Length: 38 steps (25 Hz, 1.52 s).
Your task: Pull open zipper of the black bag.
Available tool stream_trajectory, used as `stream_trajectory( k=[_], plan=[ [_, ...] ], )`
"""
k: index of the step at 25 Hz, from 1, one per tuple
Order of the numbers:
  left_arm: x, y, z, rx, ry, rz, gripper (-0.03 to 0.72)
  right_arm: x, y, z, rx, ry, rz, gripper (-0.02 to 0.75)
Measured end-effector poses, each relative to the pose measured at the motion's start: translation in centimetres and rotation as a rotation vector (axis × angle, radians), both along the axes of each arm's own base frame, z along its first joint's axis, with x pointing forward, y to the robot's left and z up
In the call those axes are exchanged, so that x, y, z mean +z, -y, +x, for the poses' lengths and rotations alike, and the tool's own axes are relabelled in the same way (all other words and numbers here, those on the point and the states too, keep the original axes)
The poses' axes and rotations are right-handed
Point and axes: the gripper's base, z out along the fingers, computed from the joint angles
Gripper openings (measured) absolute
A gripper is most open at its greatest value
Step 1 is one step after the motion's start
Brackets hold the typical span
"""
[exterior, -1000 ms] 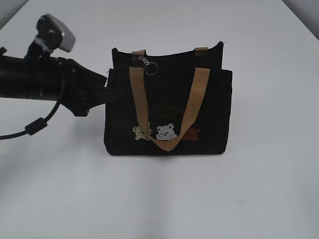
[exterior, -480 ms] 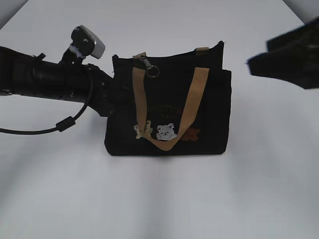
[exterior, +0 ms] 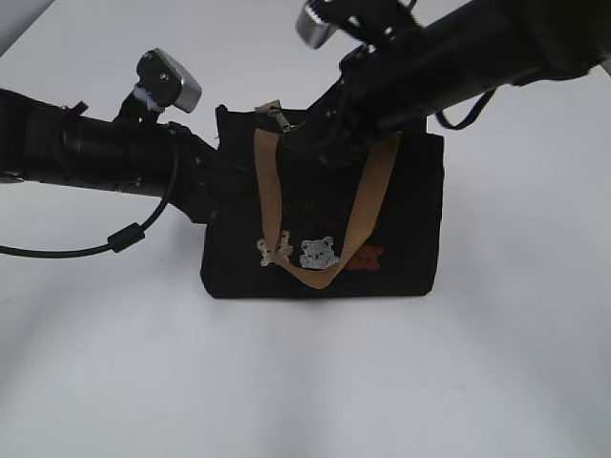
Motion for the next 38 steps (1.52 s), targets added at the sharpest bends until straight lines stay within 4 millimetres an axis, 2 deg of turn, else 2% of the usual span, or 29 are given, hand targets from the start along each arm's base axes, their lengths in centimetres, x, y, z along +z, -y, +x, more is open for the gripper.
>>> stream_trajectory(
  k=[2,3,4,6,8,10,13,15,16,17,18,20,22,24,26,28,31,35,38],
  plan=[
    [0.0,0.0,0.0,0.0,0.0,0.0,0.064,-1.4,-1.4,0.6,0.007,-0.022,-0.009,0.341],
    [0.0,0.0,0.0,0.0,0.0,0.0,0.064,-2.0,-1.8,0.7,0.007,-0.041,-0.011,0.264],
    [0.0,0.0,0.0,0.001,0.0,-0.001,0.064,-2.3,-2.0,0.7,-0.006,-0.065,-0.007,0.155],
    [0.0,0.0,0.0,0.001,0.0,-0.001,0.064,-2.3,-1.6,0.8,-0.051,-0.116,0.011,0.039],
    [0.0,0.0,0.0,0.0,0.0,-0.001,0.064,-1.2,0.3,1.1,-0.125,-0.171,0.036,0.001],
    [0.0,0.0,0.0,-0.001,0.0,-0.002,0.064,0.6,3.9,1.4,-0.218,-0.202,0.045,-0.001],
    [0.0,0.0,0.0,-0.001,-0.001,-0.004,0.064,2.3,8.8,1.2,-0.352,-0.289,0.059,0.001],
    [0.0,0.1,0.0,-0.001,-0.002,-0.005,0.065,2.4,10.4,1.0,-0.408,-0.365,0.083,0.058],
    [0.0,0.1,0.0,0.003,-0.006,-0.006,0.083,2.4,10.4,0.7,-0.403,-0.405,0.088,0.142],
    [0.0,0.1,0.0,0.013,-0.02,-0.014,0.121,2.3,10.2,0.4,-0.384,-0.441,0.088,0.258],
    [0.1,0.1,0.0,0.028,-0.038,-0.023,0.191,2.3,9.9,-0.1,-0.356,-0.482,0.084,0.38],
    [0.4,-0.1,-0.3,0.074,-0.119,-0.031,0.355,2.4,9.5,-1.2,-0.315,-0.582,0.074,0.536],
    [1.2,-0.4,-1.2,0.106,-0.226,-0.018,0.486,2.7,9.7,-2.3,-0.354,-0.676,0.034,0.569],
    [2.0,-0.9,-2.1,0.188,-0.376,-0.003,0.518,3.4,10.7,-3.5,-0.434,-0.704,-0.064,0.535],
    [2.9,-1.7,-3.3,0.262,-0.491,0.055,0.498,4.2,11.8,-5.2,-0.526,-0.692,-0.132,0.496],
    [4.6,-2.7,-4.3,0.382,-0.559,0.085,0.46,4.6,12.7,-7.8,-0.571,-0.663,-0.181,0.473],
    [8.1,-4.4,-6.7,0.522,-0.555,0.102,0.411,5.1,13.7,-13.1,-0.595,-0.613,-0.192,0.463],
    [12.9,-6.9,-11.9,0.628,-0.471,0.037,0.394,4.0,14.9,-19.7,-0.623,-0.543,-0.2,0.463],
    [14.9,-8.8,-17.0,0.665,-0.414,-0.024,0.391,3.3,15.8,-24.5,-0.652,-0.424,-0.178,0.461]
  ],
)
